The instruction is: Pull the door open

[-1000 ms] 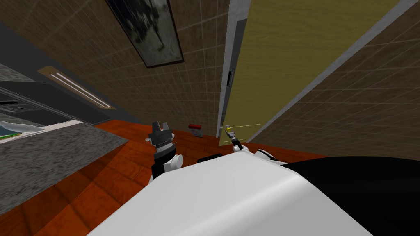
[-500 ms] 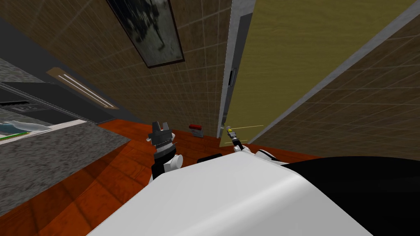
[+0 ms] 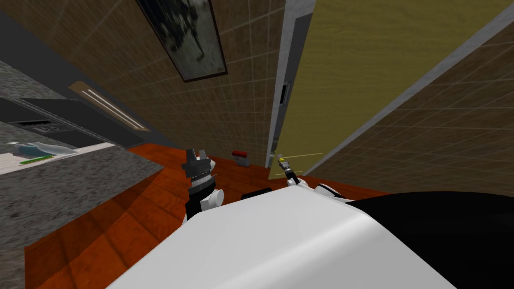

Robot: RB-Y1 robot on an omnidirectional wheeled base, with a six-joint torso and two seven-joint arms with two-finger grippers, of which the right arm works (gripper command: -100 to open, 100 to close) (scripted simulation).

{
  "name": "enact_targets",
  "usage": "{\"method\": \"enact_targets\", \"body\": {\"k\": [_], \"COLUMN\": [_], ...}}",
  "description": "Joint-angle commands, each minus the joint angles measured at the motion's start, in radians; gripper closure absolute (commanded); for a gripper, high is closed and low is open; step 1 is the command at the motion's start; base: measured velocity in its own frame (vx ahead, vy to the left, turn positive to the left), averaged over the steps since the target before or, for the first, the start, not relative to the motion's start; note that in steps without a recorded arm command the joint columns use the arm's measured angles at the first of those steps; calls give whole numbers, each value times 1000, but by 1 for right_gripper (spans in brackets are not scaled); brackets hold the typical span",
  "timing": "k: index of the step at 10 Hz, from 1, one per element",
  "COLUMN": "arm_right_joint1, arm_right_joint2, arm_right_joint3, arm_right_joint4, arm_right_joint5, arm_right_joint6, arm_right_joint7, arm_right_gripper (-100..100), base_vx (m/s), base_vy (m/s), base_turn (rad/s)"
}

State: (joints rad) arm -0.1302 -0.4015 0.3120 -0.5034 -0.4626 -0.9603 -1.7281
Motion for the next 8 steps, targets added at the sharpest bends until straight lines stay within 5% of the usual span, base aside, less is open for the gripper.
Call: {"method": "enact_targets", "body": {"k": [1, 6, 7, 8], "arm_right_joint1": [2, 35, 30, 50], "arm_right_joint2": [-5, -59, -50, -69], "arm_right_joint3": [22, 95, 86, 111], "arm_right_joint4": [21, 11, 16, 16], "arm_right_joint5": [11, 47, 43, 56], "arm_right_joint6": [-23, -80, -70, -104], "arm_right_joint7": [-28, -113, -100, -126], "arm_right_gripper": [100, 100, 100, 100], "base_vx": [-206, -201, -95, -157], "base_vy": [-65, -64, -32, -55], "base_turn": [65, 87, 24, 116]}}
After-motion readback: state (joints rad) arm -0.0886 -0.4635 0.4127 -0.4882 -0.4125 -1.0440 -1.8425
